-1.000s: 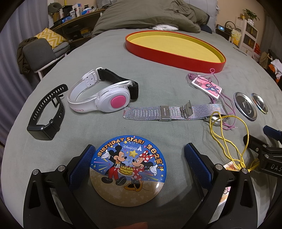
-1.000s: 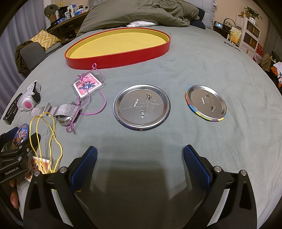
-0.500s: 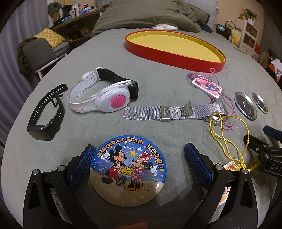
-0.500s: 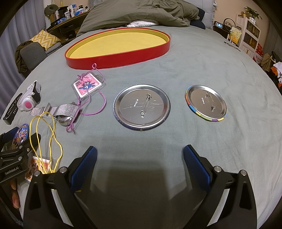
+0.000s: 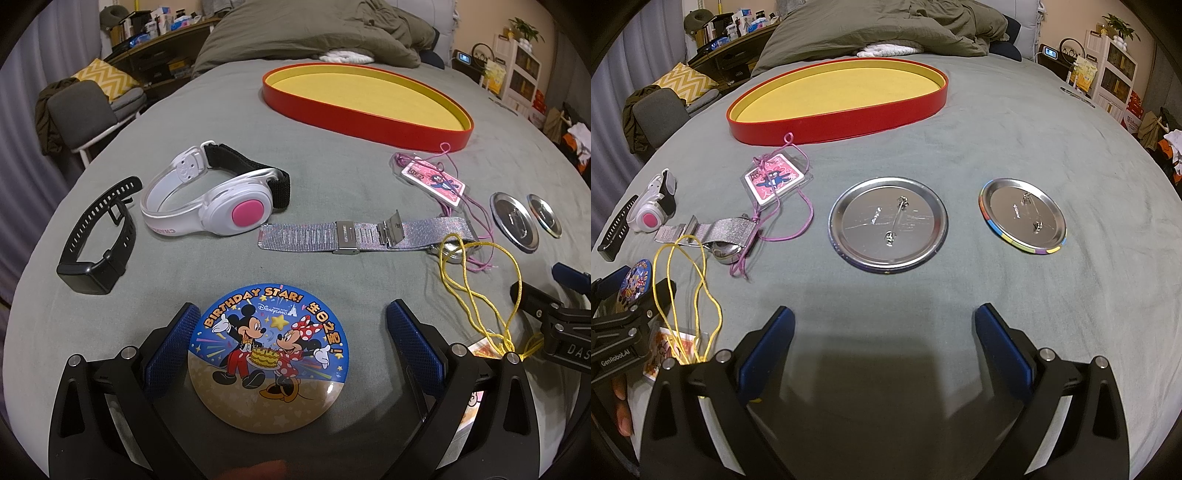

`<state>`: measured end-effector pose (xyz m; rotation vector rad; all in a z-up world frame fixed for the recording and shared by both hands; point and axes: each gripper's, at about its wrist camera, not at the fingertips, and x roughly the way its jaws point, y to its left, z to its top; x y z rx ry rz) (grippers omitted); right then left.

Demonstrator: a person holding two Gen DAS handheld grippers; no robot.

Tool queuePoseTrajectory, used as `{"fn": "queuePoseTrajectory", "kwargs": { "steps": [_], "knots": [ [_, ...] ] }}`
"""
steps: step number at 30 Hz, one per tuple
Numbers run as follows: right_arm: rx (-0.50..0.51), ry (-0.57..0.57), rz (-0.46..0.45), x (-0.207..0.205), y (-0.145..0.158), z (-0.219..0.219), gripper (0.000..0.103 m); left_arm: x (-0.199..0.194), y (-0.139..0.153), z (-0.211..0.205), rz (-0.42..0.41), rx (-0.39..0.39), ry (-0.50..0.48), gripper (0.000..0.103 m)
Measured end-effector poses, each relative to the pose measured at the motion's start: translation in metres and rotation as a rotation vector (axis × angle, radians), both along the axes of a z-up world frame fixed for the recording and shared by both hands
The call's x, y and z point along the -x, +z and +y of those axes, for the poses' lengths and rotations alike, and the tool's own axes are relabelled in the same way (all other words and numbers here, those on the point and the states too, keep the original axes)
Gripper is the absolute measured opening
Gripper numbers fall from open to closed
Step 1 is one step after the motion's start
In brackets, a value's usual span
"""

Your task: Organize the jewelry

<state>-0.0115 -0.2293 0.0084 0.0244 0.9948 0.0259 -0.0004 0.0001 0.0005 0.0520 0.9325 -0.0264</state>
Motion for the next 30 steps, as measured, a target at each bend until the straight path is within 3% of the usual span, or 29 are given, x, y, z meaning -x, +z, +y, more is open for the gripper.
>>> {"fn": "queuePoseTrajectory", "kwargs": {
  "steps": [30],
  "knots": [
    [0.000, 0.000, 0.000, 0.0000, 0.0003, 0.0004, 0.095, -0.0012, -0.0008, -0.0019, -0.001, 0.000, 0.001, 0.098]
  ]
}}
